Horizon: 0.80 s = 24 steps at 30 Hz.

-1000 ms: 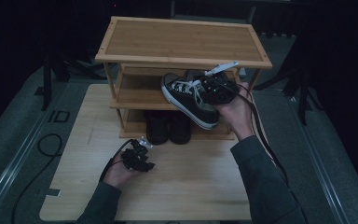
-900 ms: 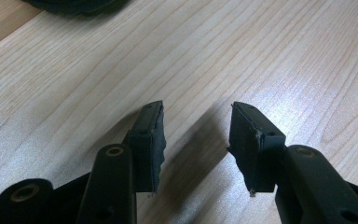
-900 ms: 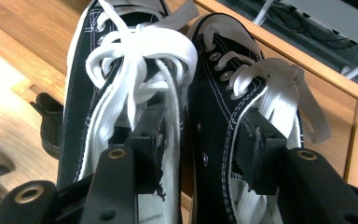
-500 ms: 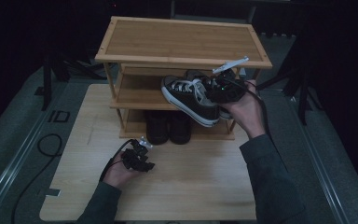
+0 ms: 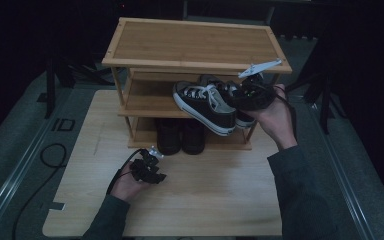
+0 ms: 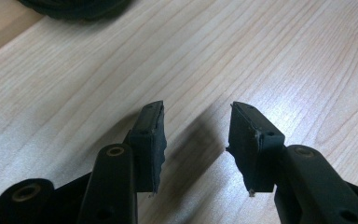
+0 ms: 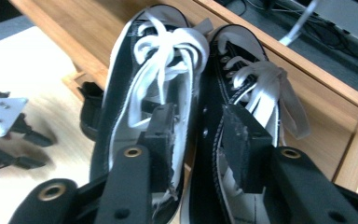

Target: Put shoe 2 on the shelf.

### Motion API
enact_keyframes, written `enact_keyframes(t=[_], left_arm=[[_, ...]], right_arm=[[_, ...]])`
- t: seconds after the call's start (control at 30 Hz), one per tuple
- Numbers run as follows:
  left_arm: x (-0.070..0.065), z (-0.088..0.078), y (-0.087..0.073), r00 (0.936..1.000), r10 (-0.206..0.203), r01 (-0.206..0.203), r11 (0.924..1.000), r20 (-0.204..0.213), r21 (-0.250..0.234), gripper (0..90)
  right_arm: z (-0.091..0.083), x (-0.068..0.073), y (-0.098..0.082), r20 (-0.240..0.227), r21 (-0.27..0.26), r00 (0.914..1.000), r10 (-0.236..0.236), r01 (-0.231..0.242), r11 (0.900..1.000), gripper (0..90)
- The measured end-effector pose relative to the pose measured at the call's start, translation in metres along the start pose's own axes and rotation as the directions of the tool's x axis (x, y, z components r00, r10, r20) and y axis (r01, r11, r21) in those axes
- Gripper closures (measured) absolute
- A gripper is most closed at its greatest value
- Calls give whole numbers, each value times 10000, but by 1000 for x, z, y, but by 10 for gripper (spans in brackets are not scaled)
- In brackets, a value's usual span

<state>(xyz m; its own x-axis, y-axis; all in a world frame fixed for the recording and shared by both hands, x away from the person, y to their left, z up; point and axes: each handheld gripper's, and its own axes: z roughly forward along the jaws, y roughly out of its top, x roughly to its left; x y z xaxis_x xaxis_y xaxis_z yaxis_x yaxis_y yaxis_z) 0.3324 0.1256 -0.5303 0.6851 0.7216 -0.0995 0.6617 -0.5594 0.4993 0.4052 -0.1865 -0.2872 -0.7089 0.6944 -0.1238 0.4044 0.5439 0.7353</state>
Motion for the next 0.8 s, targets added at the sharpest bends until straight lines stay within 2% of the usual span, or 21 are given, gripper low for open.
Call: enact_keyframes(t=[0.17,0.43,0.53,0.73,0.8], left_arm=[[0,-7,1,10000,6,-6,9998,23,-222,570],[2,-21,5,9994,-327,330,9977,60,-596,623],[3,-30,9,9993,-319,332,9965,179,-772,661],[4,-47,25,9999,-136,145,9932,80,-1152,705],[3,-53,30,10000,-92,96,9915,35,-1297,752]], right_arm=[[-8,-3,-3,-228,-173,9997,-27,23,9998,686],[-21,-9,-16,-798,-283,9968,69,-91,9996,825],[-24,-9,-22,-843,-219,9964,19,-38,9998,867],[-34,-7,-34,-924,-244,9956,-145,123,9996,885],[-36,-6,-38,-938,-283,9954,-189,163,9995,887]])
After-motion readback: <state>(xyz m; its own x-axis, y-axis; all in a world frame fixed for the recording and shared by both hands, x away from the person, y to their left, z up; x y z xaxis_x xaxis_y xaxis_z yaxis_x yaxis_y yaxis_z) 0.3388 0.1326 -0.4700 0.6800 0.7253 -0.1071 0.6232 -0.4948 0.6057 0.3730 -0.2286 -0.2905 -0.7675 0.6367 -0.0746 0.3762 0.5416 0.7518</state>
